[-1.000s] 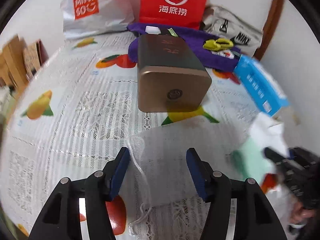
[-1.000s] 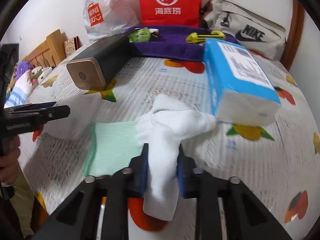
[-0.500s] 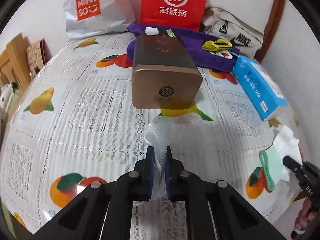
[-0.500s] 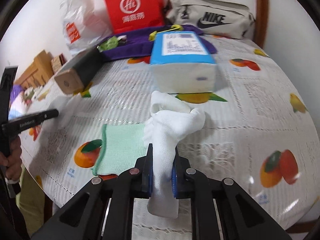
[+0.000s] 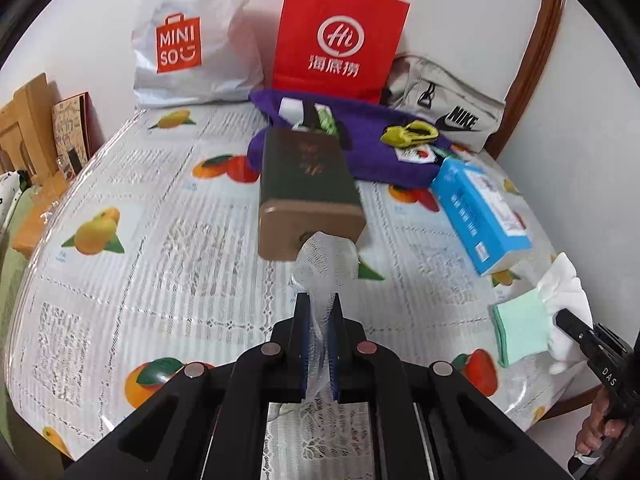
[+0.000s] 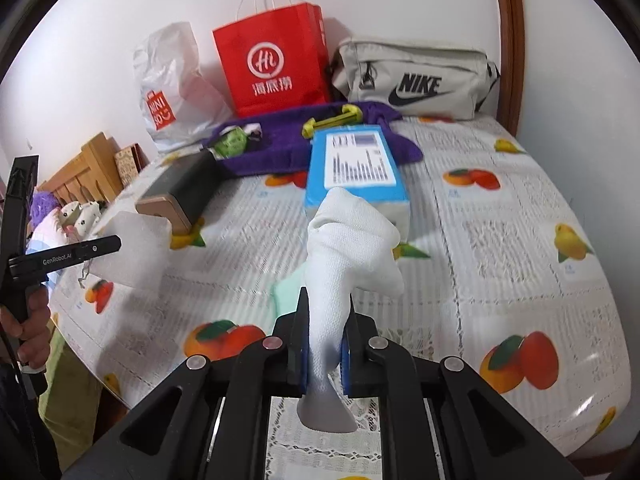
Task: Organize soft objects
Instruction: 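Lift and carry the mesh pouch and the sock toward the purple towel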
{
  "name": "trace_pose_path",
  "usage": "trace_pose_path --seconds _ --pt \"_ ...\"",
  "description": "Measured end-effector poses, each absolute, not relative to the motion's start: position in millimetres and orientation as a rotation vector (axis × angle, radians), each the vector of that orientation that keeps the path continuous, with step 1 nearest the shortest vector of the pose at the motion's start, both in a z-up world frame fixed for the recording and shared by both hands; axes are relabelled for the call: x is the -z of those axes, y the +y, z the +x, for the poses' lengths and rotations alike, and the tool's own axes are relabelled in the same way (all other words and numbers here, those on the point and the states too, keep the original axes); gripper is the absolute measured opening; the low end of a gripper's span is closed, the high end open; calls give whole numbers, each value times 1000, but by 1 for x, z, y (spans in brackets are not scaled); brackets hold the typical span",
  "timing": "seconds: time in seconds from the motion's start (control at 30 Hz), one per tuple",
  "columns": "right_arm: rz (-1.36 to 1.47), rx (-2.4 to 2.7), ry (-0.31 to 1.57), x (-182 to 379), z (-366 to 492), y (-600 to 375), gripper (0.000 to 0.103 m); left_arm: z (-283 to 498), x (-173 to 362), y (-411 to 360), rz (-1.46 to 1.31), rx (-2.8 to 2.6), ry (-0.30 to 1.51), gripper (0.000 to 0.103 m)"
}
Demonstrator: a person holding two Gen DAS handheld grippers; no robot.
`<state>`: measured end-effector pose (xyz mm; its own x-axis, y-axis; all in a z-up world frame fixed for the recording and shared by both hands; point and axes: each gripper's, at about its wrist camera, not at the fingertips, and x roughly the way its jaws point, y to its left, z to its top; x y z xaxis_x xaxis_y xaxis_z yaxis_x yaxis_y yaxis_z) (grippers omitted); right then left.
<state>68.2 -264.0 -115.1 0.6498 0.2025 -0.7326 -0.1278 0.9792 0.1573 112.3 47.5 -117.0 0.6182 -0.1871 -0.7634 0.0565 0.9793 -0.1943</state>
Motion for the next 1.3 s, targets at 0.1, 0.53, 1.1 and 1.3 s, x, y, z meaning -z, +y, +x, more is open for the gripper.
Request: trace_pose_path --seconds 0.1,0.53,1.1,1.3 --pt "105 -200 821 103 70 -264 11 111 106 49 -164 147 876 8" --pt "106 -258 745 59 95 -250 11 129 64 54 -186 174 816 8" --pt "109 -284 699 33 173 -238 11 187 38 45 -168 190 787 8" --pt "112 -287 682 26 194 -238 11 203 32 43 -166 184 779 8"
